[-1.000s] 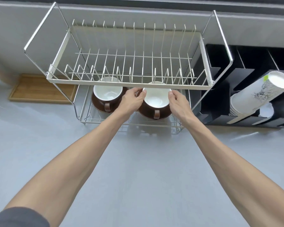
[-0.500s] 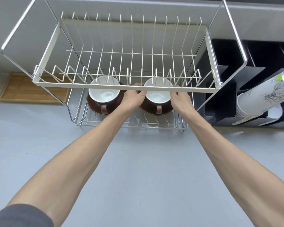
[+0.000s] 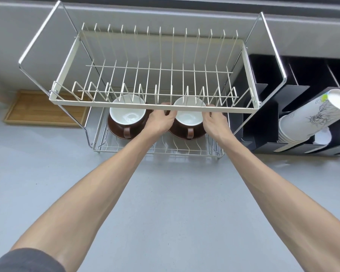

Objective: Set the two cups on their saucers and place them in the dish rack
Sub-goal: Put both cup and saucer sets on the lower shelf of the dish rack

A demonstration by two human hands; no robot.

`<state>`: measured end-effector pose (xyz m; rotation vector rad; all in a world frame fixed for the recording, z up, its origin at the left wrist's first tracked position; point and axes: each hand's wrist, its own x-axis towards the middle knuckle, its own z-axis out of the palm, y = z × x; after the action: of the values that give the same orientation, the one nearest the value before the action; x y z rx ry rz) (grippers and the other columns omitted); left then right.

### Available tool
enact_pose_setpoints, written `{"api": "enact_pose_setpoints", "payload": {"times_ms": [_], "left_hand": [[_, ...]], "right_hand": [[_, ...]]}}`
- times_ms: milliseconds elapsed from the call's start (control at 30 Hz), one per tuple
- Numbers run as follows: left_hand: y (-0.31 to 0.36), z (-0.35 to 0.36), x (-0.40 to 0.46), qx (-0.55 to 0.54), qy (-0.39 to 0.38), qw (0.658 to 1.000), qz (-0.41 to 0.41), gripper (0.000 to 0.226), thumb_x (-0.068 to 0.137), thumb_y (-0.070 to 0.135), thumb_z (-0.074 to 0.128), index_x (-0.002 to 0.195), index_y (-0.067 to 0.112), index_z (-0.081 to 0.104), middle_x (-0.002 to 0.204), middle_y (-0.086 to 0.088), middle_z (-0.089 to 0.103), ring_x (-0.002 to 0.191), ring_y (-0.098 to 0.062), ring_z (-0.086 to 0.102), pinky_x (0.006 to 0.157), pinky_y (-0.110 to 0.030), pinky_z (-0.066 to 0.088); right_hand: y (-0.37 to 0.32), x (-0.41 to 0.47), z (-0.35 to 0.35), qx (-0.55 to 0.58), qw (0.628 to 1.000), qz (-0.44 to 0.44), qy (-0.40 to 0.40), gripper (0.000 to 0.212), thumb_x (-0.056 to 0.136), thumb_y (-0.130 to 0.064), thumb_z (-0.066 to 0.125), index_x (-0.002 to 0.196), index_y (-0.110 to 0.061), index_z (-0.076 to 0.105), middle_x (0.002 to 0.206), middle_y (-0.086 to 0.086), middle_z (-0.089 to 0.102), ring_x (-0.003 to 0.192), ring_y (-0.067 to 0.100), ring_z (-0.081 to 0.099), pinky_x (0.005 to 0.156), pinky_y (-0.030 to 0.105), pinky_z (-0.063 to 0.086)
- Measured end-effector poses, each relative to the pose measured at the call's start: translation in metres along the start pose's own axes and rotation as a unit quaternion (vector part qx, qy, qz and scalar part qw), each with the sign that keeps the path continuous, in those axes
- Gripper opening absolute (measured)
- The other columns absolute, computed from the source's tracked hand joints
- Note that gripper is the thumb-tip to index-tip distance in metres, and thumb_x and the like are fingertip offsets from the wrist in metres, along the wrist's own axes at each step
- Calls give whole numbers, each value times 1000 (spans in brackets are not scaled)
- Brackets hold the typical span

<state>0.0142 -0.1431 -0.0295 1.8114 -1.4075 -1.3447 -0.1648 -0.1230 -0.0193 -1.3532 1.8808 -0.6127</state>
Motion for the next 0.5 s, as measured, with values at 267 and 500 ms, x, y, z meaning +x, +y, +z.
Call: {"api": "enact_pose_setpoints", "payload": {"times_ms": [267, 500], "left_hand": [[5, -33, -35, 40, 42, 997, 53, 40, 97, 44, 54, 119, 16, 73, 116, -2, 74, 107, -22, 66, 98, -38, 53], [3, -85, -76, 112, 113, 984, 75, 36, 98, 43, 55, 119, 21, 74, 119, 5, 73, 107, -20, 70, 95, -30, 52]], "right_hand": [[-18, -31, 2, -52, 994, -78, 57, 53, 100, -38, 41, 148, -16, 42, 148, 14, 50, 140, 33, 40, 114, 42, 34], [-46, -74, 23, -134, 964, -187, 130, 37, 102, -27, 47, 129, -6, 60, 130, 14, 63, 123, 31, 52, 100, 39, 42]]}}
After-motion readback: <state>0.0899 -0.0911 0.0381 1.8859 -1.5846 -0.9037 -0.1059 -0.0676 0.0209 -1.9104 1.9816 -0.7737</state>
